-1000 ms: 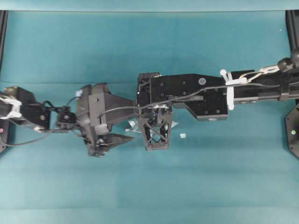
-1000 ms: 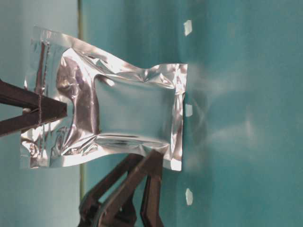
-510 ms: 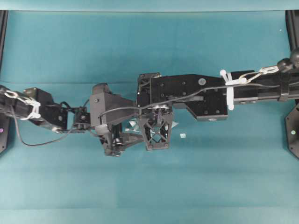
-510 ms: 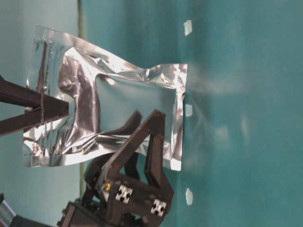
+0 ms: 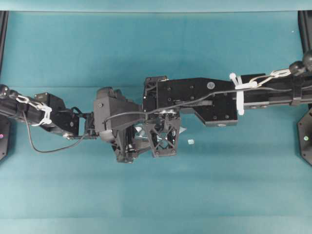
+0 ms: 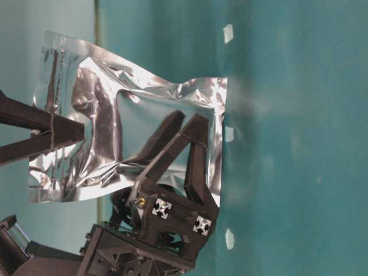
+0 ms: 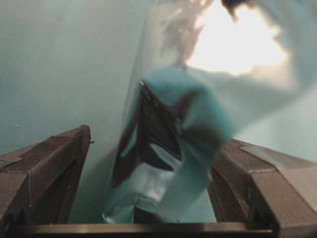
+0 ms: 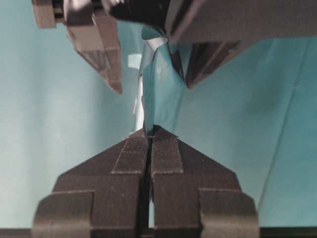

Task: Hand over the silver zip bag and make it stand upright.
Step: 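Close the left gripper on the bag's lower edge below the right gripper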

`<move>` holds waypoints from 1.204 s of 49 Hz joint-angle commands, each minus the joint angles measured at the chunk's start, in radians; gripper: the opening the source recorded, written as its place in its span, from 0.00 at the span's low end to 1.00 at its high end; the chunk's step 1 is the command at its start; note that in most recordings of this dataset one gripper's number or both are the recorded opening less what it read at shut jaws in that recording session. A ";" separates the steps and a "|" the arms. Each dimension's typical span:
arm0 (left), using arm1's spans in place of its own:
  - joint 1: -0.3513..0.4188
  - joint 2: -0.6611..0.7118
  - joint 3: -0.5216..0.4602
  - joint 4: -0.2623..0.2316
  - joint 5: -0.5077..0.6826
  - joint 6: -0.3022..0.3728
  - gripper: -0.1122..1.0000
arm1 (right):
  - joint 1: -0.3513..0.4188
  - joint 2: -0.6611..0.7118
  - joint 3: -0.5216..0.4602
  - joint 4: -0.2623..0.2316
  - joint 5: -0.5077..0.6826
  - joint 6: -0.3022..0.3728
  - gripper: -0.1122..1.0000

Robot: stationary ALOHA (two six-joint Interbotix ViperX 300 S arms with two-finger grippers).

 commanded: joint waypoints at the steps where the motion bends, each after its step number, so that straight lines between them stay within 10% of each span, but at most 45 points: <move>1: 0.003 -0.003 -0.012 0.003 -0.003 0.002 0.90 | 0.003 -0.018 -0.003 -0.003 0.000 0.008 0.10; 13: 0.005 -0.003 -0.012 0.003 0.021 0.003 0.80 | 0.003 -0.020 -0.002 -0.003 -0.002 0.008 0.10; 29: 0.000 -0.003 -0.011 0.003 0.029 0.075 0.41 | 0.003 -0.018 -0.002 -0.003 -0.002 0.008 0.10; 49: -0.002 -0.003 -0.012 0.003 0.049 0.083 0.41 | 0.003 -0.020 0.000 0.003 -0.025 0.009 0.12; 59: -0.003 -0.003 -0.012 0.003 0.049 0.084 0.41 | 0.002 -0.020 0.000 0.018 -0.018 0.008 0.35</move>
